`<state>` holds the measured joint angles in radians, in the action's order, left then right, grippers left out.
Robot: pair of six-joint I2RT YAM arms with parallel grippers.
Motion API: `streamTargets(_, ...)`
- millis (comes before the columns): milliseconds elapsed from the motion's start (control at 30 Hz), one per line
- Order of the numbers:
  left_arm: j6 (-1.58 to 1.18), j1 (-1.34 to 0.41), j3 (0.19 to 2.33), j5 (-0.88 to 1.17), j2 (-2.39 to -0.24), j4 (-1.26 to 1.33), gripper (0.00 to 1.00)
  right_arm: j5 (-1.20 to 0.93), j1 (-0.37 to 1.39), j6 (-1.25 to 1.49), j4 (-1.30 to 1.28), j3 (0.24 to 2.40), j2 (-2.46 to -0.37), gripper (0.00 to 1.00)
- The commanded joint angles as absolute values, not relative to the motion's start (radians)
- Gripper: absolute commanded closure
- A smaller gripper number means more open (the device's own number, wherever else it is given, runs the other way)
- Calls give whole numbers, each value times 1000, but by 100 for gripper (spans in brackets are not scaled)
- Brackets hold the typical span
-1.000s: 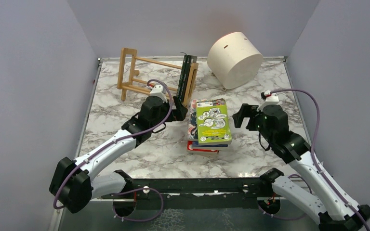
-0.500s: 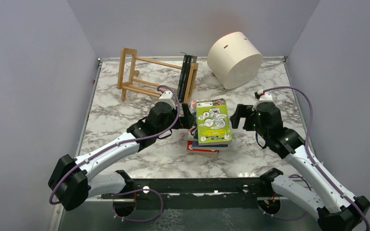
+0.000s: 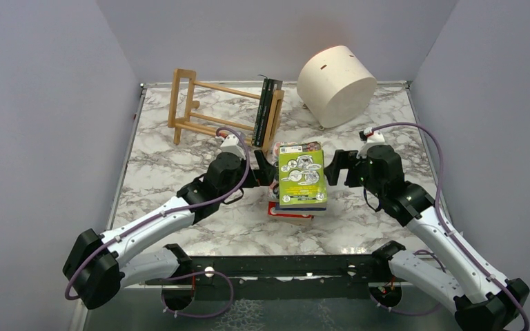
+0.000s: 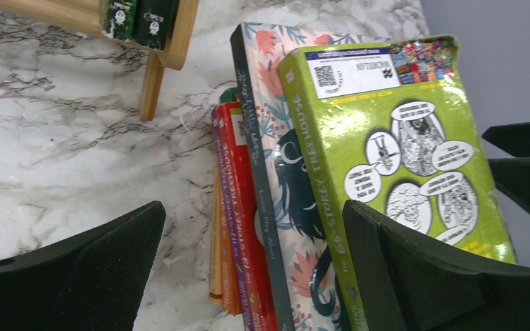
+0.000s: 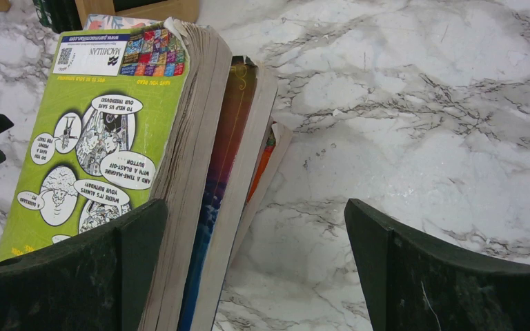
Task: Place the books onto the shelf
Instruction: Pick up the book from the center of the board.
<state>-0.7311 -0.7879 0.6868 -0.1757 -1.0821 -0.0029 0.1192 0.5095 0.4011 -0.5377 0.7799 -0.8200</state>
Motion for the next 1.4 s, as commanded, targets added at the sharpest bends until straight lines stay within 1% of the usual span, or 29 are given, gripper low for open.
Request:
streamTargets(0,-785,-795,677,-71,-1063,124,1,74,515,386,-499,769,-820,1)
streamTargets(233,-830,-794,650,64,-1103,227,1,71,515,381,-496,764,-813,1)
streamTargets(433,-861,-784,592,117,-1055,272,1,51,515,369,-482,759,-822,1)
streamTargets(700,-914,-691,511,243,-1002,357,1,31,515,360,-461,755,-831,2)
streamTargets(967,-1018,-614,438,385,-1060,577,1,12,515,354,-437,755,-860,2)
streamTargets(1367,-1089,-592,422,428,-1095,648,1,-20,515,347,-424,776,-896,3)
